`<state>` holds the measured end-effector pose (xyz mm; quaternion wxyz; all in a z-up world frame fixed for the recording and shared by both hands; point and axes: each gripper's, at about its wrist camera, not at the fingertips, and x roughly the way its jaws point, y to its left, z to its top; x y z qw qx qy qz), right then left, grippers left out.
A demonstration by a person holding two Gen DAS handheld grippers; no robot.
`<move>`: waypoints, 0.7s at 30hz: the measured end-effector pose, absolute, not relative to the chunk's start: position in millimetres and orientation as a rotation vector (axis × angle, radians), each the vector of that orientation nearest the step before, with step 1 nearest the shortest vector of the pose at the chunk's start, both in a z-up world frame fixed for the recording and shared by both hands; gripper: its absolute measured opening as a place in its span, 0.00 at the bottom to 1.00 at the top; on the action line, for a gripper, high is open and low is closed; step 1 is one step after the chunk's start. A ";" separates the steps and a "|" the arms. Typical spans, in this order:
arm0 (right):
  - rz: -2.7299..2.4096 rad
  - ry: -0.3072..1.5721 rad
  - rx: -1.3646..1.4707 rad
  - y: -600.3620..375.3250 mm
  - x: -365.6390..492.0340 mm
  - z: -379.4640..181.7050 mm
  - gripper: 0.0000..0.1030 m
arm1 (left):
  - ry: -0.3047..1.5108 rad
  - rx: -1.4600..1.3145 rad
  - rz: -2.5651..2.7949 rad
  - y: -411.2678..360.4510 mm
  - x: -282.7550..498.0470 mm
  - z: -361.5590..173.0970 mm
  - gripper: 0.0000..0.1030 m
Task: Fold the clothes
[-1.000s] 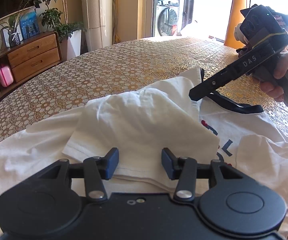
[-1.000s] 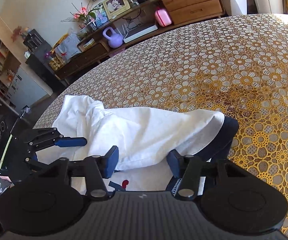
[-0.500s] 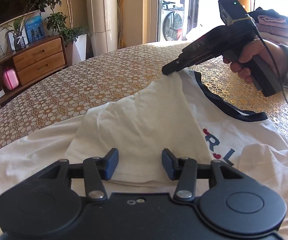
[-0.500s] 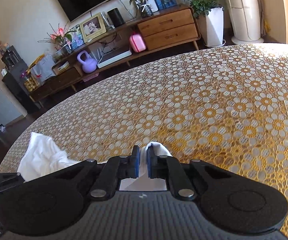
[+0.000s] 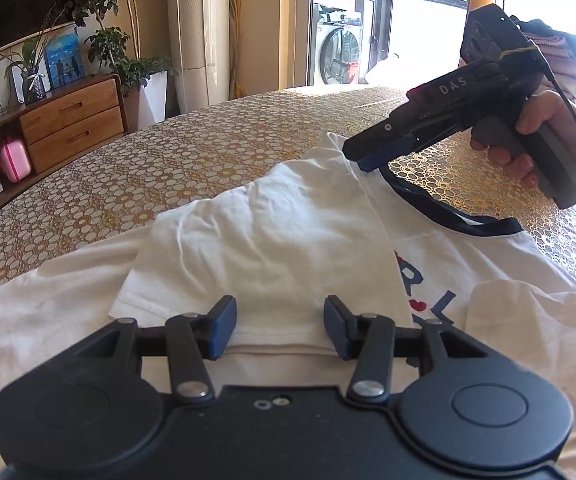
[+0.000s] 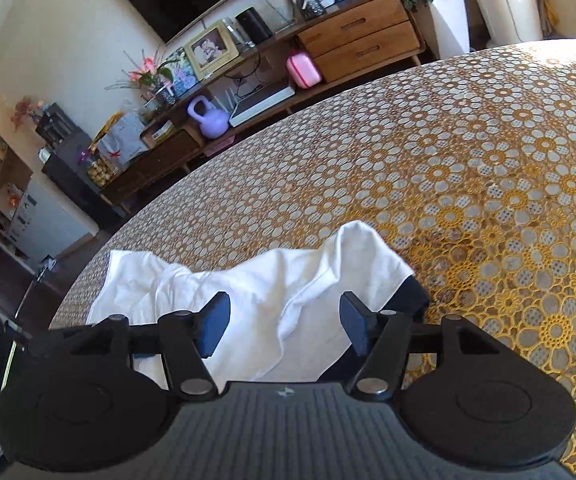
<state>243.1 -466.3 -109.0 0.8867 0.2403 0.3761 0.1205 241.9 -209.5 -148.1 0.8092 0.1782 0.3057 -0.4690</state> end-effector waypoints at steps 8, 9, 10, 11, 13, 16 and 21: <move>0.199 0.761 0.459 -447.7 254.0 -117.5 0.07 | 0.650 0.377 -0.998 -209.1 240.1 -147.9 1.00; 0.187 0.746 0.460 -447.8 255.5 -115.8 0.07 | 0.648 0.377 -0.992 -209.2 239.7 -147.3 1.00; 0.174 0.735 0.455 -448.2 257.9 -114.2 0.07 | 0.645 0.376 -0.984 -209.3 239.3 -146.6 1.00; 0.160 0.726 0.445 -448.7 260.5 -112.6 0.06 | 0.639 0.370 -0.974 -209.3 238.8 -145.7 1.00; 0.138 0.714 0.433 -451.3 266.4 -110.4 0.05 | 0.631 0.356 -0.973 -209.9 239.0 -143.3 1.00; 0.112 0.720 0.437 -457.5 277.0 -113.7 0.05 | 0.643 0.351 -0.971 -213.9 241.6 -144.1 1.00; 0.108 0.750 0.396 -456.9 285.9 -124.3 0.05 | 0.637 0.357 -0.957 -216.9 242.9 -148.5 1.00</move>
